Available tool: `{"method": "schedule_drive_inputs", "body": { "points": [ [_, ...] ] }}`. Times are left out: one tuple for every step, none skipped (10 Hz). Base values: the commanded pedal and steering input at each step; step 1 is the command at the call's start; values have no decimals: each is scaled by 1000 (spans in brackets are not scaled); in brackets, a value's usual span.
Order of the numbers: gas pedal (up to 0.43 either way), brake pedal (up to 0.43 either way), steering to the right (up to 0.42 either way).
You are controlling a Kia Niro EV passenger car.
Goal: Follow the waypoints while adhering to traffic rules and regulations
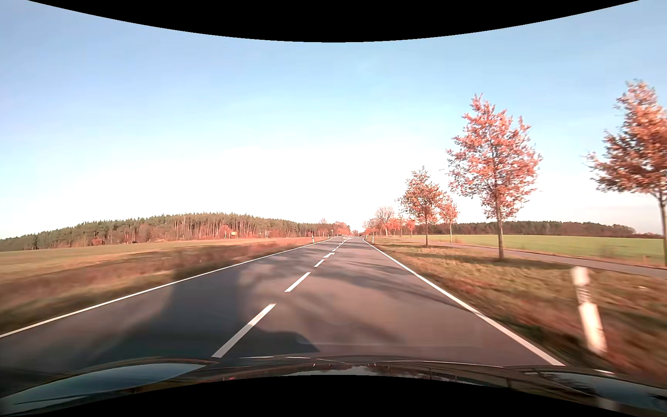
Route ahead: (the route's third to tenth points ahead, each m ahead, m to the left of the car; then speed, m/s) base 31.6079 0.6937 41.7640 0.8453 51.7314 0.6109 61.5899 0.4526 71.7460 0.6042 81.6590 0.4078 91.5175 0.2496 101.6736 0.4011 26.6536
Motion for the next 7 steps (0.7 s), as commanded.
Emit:
{"method": "schedule_drive_inputs", "body": {
  "points": [
    [197,0,0],
    [189,0,0],
    [189,0,0],
    [189,0,-1],
    [189,0,0],
    [189,0,1],
    [189,0,1]
  ]
}}
